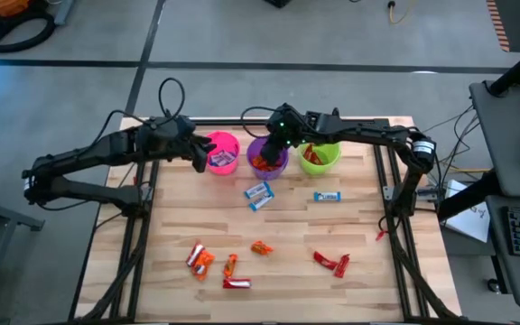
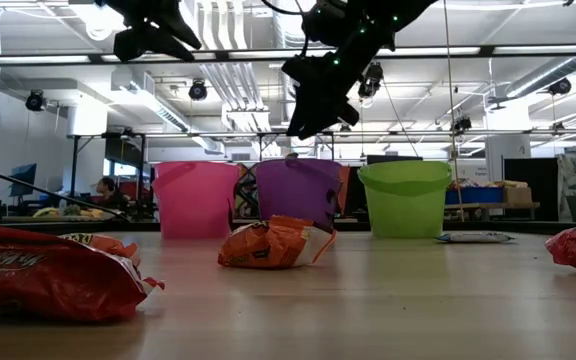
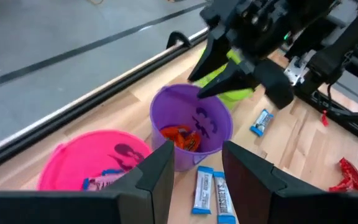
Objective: Organize candy in baskets
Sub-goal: Put the red chocolate into the green bucket
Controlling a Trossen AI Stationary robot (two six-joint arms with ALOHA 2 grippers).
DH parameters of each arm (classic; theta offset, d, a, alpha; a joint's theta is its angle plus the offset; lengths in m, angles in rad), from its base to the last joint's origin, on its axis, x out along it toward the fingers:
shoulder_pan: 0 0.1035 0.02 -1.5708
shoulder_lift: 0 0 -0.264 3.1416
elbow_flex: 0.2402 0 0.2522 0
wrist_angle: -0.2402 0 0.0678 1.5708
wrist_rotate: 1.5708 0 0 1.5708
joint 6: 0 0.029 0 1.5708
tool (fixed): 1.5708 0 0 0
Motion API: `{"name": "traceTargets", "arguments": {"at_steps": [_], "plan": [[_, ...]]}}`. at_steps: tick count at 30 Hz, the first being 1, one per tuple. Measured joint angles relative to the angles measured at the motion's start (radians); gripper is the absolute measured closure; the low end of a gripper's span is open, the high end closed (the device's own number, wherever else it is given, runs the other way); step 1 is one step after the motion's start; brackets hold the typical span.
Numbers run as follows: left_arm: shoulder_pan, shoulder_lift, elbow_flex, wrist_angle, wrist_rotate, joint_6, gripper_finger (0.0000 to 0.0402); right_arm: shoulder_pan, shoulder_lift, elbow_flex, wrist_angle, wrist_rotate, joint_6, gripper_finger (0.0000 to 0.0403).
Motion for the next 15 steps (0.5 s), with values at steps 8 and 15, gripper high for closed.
{"name": "traceTargets", "arguments": {"at_steps": [8,15], "plan": [[-0.002,0.013,0.000,-0.203,0.104,-0.160,0.0283,-0.049,-0.030,0.051,-0.075,-0.084,-0.046,0.0235],[-0.061,0.013,0.000,-0.372,0.230,-0.304,0.0283,-0.083,-0.060,0.086,-0.103,-0.107,-0.098,0.0234]]}}
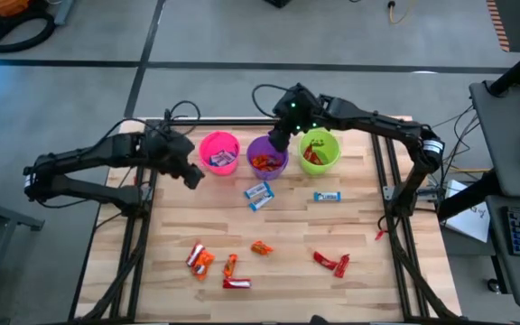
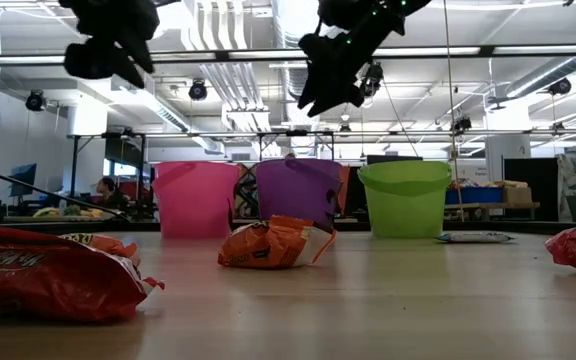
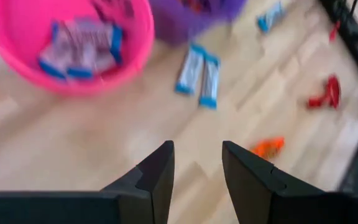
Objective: Organize candy in baskets
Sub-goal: Put the red chocolate into the green bucket
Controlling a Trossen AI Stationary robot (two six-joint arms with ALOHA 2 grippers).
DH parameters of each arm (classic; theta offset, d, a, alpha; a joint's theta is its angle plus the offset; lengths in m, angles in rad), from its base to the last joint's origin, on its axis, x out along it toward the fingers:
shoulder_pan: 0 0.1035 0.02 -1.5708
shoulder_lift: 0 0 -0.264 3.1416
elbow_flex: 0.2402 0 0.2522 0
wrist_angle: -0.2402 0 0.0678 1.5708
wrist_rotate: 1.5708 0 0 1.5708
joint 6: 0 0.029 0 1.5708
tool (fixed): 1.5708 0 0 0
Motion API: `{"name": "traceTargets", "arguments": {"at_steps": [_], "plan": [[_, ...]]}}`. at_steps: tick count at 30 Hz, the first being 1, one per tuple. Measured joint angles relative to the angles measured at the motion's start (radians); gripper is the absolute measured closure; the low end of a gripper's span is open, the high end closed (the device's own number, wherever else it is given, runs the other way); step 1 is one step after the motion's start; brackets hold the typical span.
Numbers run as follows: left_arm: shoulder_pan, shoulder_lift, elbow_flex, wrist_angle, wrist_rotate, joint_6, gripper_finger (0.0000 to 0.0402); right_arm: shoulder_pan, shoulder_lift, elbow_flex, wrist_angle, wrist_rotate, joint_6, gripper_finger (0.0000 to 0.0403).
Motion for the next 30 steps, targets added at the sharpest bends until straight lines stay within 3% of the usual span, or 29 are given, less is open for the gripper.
{"name": "traceTargets", "arguments": {"at_steps": [8,17,26,30], "plan": [[-0.172,0.000,0.000,-0.078,0.026,-0.102,0.0283,0.002,-0.017,0.039,-0.031,-0.126,0.037,0.0236],[-0.348,-0.001,-0.027,-0.074,0.024,-0.232,0.0283,0.050,-0.078,0.067,-0.038,-0.129,0.133,0.0243],[-0.534,0.026,-0.174,0.080,0.000,-0.434,0.0281,0.120,-0.101,0.067,-0.100,-0.127,0.211,0.0248],[-0.600,0.075,-0.224,0.106,-0.002,-0.520,0.0262,0.165,-0.101,0.067,-0.121,-0.124,0.241,0.0250]]}}
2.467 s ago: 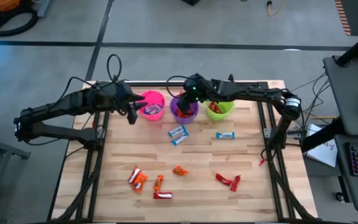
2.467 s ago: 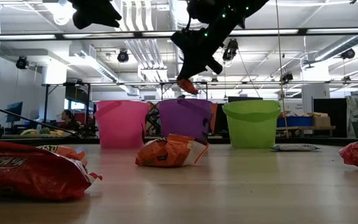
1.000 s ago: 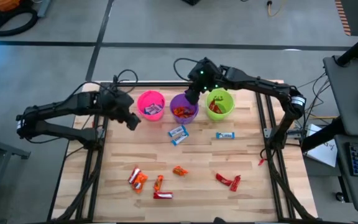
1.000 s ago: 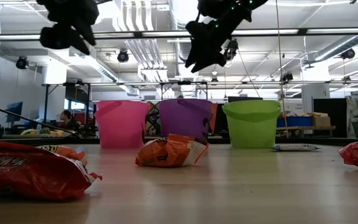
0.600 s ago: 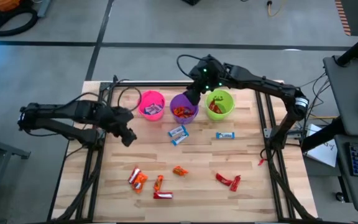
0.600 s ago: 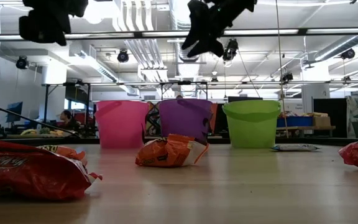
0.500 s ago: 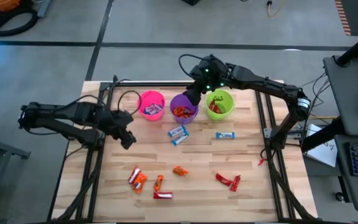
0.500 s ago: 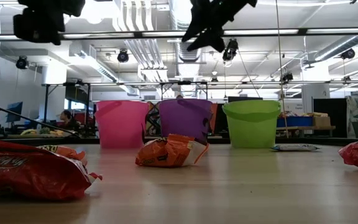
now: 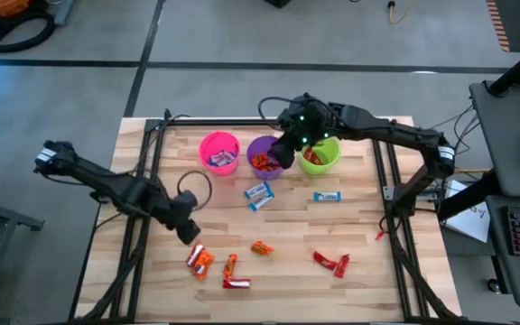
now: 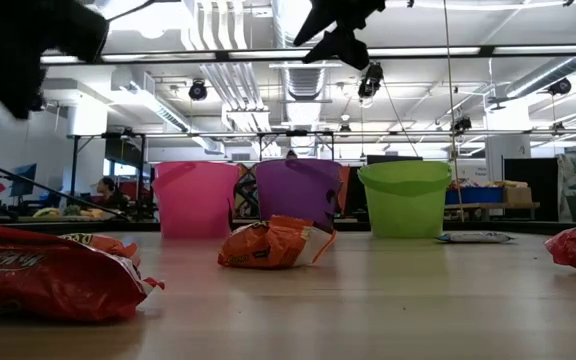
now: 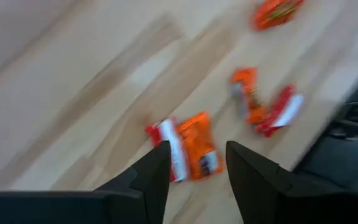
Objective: Organize candy in baskets
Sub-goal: Put the red chocolate into the green bucket
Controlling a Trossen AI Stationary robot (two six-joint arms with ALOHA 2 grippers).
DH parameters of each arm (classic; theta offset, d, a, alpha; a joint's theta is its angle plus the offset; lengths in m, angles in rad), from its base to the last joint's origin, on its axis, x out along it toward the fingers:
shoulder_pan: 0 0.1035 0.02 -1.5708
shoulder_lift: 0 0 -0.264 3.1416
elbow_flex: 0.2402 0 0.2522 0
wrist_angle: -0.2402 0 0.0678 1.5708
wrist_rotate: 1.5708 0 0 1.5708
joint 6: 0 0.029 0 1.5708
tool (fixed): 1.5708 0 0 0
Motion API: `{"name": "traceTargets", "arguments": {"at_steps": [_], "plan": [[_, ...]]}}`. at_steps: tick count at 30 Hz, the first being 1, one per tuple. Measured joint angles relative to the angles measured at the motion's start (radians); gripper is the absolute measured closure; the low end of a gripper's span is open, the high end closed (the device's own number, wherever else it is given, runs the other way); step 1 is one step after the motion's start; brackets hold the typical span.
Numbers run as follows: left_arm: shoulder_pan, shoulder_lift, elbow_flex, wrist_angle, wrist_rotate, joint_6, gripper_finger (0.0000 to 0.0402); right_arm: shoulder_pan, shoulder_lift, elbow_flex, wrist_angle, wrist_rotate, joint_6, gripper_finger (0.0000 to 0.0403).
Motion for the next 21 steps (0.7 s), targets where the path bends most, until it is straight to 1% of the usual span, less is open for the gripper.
{"name": "traceTargets", "arguments": {"at_steps": [4,10,15,18,21], "plan": [[-0.054,0.072,-0.012,0.001,0.000,-0.057,0.0231,0.039,0.000,0.000,-0.010,0.022,0.030,0.0250],[-0.075,0.220,-0.002,0.012,-0.007,-0.062,0.0193,0.076,0.000,0.000,-0.012,0.067,0.057,0.0250],[-0.076,0.345,0.002,0.074,-0.002,-0.024,0.0187,0.100,0.000,0.000,-0.014,0.084,0.086,0.0250],[-0.078,0.396,0.003,0.136,0.022,-0.009,0.0188,0.114,0.000,0.000,-0.014,0.084,0.095,0.0250],[-0.083,0.434,0.003,0.157,0.027,-0.013,0.0189,0.126,0.000,0.000,-0.014,0.084,0.096,0.0250]]}}
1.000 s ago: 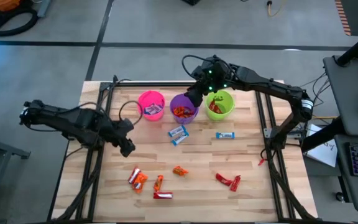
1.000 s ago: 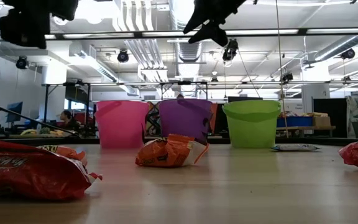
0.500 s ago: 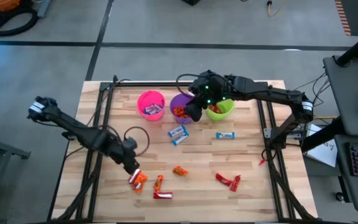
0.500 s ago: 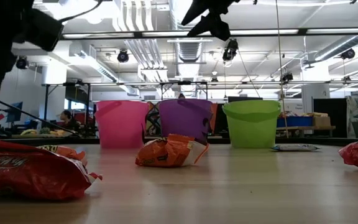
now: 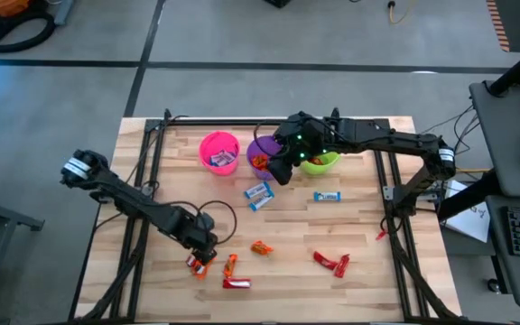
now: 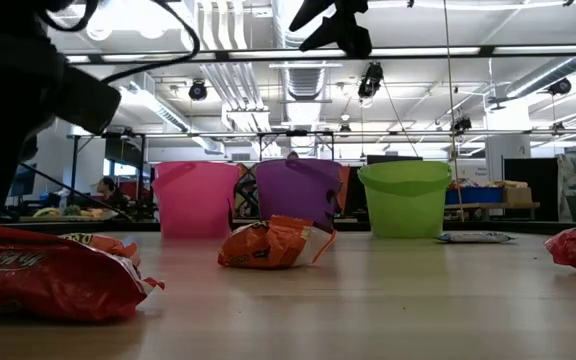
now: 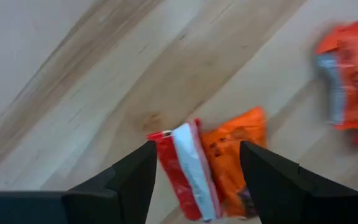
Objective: Organize candy in baskets
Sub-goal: Put the red chocolate into the green bucket
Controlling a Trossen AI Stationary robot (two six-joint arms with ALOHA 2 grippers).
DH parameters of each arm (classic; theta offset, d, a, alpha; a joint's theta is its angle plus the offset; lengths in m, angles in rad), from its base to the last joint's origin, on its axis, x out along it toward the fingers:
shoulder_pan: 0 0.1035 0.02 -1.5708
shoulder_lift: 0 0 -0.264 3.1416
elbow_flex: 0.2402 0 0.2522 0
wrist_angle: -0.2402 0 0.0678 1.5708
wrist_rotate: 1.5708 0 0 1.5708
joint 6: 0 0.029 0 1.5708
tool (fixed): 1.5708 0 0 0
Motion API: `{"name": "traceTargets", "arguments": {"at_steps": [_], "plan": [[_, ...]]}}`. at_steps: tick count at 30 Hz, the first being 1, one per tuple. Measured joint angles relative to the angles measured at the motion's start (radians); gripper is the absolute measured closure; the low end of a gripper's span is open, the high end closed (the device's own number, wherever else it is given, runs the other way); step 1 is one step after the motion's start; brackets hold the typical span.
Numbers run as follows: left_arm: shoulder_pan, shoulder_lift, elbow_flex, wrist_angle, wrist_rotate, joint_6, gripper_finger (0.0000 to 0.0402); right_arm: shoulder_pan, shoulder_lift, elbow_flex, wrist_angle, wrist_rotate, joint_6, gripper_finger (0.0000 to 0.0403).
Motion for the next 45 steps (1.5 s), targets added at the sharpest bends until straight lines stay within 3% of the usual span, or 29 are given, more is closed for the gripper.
{"name": "traceTargets", "arguments": {"at_steps": [10,22,28,32,39,45], "plan": [[-0.001,0.075,0.000,-0.009,0.002,-0.006,0.0212,0.021,0.000,0.000,-0.002,0.003,0.013,0.0250],[-0.001,0.115,0.000,-0.007,0.001,0.017,0.0319,0.024,0.000,0.000,-0.030,0.003,0.026,0.0250],[-0.001,0.084,0.000,-0.024,-0.009,0.050,0.0349,0.024,0.000,0.000,-0.028,0.003,0.023,0.0250],[0.009,0.028,0.008,-0.055,-0.030,0.128,0.0350,0.024,-0.003,0.000,-0.027,0.003,0.015,0.0250],[0.102,-0.134,0.054,-0.076,-0.183,0.326,0.0351,0.024,-0.005,-0.001,-0.007,0.002,-0.015,0.0250],[0.247,-0.306,0.137,0.001,-0.347,0.723,0.0351,0.029,-0.015,-0.001,0.072,-0.006,-0.113,0.0250]]}}
